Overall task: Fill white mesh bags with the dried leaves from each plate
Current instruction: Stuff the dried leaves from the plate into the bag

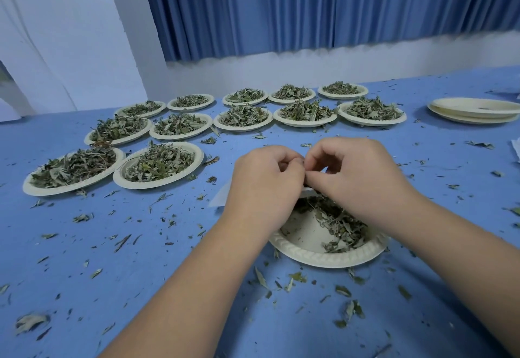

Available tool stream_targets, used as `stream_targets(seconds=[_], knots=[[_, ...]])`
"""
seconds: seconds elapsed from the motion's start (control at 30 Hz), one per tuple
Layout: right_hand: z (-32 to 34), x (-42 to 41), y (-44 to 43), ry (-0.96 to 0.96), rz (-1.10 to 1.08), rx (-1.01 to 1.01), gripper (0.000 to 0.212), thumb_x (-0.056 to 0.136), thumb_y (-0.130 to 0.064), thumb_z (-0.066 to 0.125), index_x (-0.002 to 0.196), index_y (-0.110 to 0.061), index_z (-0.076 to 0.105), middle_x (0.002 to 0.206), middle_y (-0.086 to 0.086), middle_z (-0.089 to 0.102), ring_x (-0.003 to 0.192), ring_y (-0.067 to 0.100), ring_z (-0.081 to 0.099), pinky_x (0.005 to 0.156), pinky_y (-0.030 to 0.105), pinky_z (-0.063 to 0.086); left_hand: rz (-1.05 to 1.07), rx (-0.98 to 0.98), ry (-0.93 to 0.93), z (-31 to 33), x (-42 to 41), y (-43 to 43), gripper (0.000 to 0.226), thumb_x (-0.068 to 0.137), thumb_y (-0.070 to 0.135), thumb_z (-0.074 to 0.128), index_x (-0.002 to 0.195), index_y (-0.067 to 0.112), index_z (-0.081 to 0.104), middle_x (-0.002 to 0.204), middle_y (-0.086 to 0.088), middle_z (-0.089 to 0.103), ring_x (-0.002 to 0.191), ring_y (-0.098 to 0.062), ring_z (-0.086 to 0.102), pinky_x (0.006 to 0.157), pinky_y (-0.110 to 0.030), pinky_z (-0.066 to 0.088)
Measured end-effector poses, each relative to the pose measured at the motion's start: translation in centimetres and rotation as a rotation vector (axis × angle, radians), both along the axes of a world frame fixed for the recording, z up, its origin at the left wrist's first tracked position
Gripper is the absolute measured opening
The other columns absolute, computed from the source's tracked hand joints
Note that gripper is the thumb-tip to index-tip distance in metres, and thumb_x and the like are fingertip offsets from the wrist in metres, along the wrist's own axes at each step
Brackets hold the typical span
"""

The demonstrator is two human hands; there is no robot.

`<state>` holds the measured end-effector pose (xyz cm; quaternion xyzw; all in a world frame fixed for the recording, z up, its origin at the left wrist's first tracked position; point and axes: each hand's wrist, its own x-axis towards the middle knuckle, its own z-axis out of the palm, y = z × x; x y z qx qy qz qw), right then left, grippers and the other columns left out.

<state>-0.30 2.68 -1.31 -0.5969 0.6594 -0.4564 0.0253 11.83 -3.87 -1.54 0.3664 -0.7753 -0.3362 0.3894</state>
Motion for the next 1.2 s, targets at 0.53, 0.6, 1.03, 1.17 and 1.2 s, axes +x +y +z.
stream_targets(seconds=[0.53, 0.6, 1.03, 1.17, 1.2], knots=[[1.2, -3.1, 0.5, -0.119, 0.176, 0.397, 0.084, 0.044, -0.051, 0.084, 0.121, -0.043, 0.052, 0.116, -0.022, 0.055, 0.079, -0.002, 0.066, 0.079, 0.025, 0.052, 0.073, 0.207, 0.195, 0.5, 1.0, -0.9, 0.022, 0.088, 0.015, 0.060, 0.073, 0.024, 0.073, 0.043, 0.013, 0.053, 0.046, -0.011, 0.045, 0.059, -0.034, 0.053], [1.0, -3.0, 0.3, -0.165, 0.167, 0.343, 0.065, 0.053, -0.036, 0.088, 0.111, -0.039, 0.059, 0.106, -0.018, 0.062, 0.072, 0.003, 0.069, 0.074, 0.024, 0.052, 0.070, 0.231, 0.216, 0.5, 1.1, -0.9, 0.021, 0.087, 0.014, 0.060, 0.074, 0.024, 0.073, 0.042, 0.012, 0.052, 0.047, -0.013, 0.045, 0.066, -0.040, 0.057], [1.3, -2.5, 0.4, -0.286, 0.219, 0.172, 0.028, 0.066, -0.005, 0.083, 0.086, -0.020, 0.072, 0.081, 0.000, 0.072, 0.063, 0.014, 0.065, 0.071, 0.029, 0.056, 0.072, 0.097, 0.136, 0.2, 0.7, -0.7, 0.023, 0.090, 0.017, 0.061, 0.072, 0.029, 0.069, 0.043, 0.021, 0.052, 0.036, -0.001, 0.041, 0.037, -0.009, 0.028], [1.3, -1.9, 0.4, -0.214, 0.190, 0.113, 0.023, 0.067, -0.004, 0.083, 0.081, -0.019, 0.072, 0.074, 0.001, 0.072, 0.061, 0.005, 0.063, 0.064, 0.017, 0.054, 0.041, 0.094, 0.127, 0.1, 0.6, -0.5, 0.022, 0.090, 0.019, 0.061, 0.073, 0.029, 0.070, 0.046, 0.021, 0.055, 0.039, 0.000, 0.043, 0.040, -0.011, 0.033], [1.2, -1.7, 0.3, -0.179, 0.166, 0.093, 0.021, 0.068, -0.005, 0.082, 0.079, -0.019, 0.073, 0.071, 0.000, 0.071, 0.060, 0.003, 0.062, 0.063, 0.015, 0.052, 0.031, 0.091, 0.127, 0.1, 0.6, -0.4, 0.022, 0.090, 0.019, 0.061, 0.074, 0.028, 0.071, 0.048, 0.020, 0.057, 0.040, 0.000, 0.043, 0.041, -0.012, 0.034]])
